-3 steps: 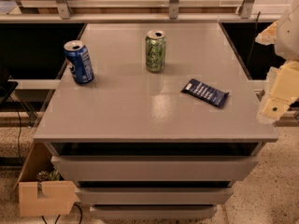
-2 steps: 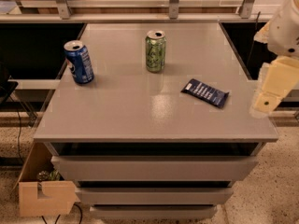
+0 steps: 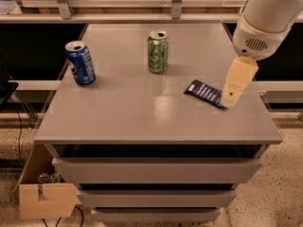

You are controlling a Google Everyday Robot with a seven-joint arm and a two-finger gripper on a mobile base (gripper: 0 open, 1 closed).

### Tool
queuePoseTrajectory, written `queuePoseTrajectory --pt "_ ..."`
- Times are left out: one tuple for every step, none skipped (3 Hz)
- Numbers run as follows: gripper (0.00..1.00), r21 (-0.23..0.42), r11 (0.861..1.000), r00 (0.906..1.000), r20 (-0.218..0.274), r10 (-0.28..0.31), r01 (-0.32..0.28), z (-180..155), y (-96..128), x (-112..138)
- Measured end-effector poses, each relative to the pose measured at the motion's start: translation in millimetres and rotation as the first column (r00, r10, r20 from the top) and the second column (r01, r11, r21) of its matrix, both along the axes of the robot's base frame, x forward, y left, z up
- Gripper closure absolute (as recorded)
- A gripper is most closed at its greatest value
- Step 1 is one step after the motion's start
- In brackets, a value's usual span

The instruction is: Move rxbar blueberry near pepsi can

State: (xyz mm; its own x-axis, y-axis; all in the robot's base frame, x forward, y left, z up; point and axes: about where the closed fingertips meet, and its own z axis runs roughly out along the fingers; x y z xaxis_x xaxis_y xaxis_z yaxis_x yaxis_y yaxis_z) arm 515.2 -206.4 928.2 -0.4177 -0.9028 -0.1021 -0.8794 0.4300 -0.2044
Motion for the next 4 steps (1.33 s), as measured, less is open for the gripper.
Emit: queuePoseTrajectory --pt "0.0 0.016 0.998 0.998 -0.003 -0.064 0.064 -31 1 25" --pt "0.0 0.053 0.993 0.9942 0.0 -0.108 0.108 -58 5 43" --pt "0.0 0.093 0.987 0.991 -0.013 -0.133 0.134 -81 10 56" --pt "0.0 0.117 0.985 0.9916 -0.024 -0.127 0.129 -95 21 64"
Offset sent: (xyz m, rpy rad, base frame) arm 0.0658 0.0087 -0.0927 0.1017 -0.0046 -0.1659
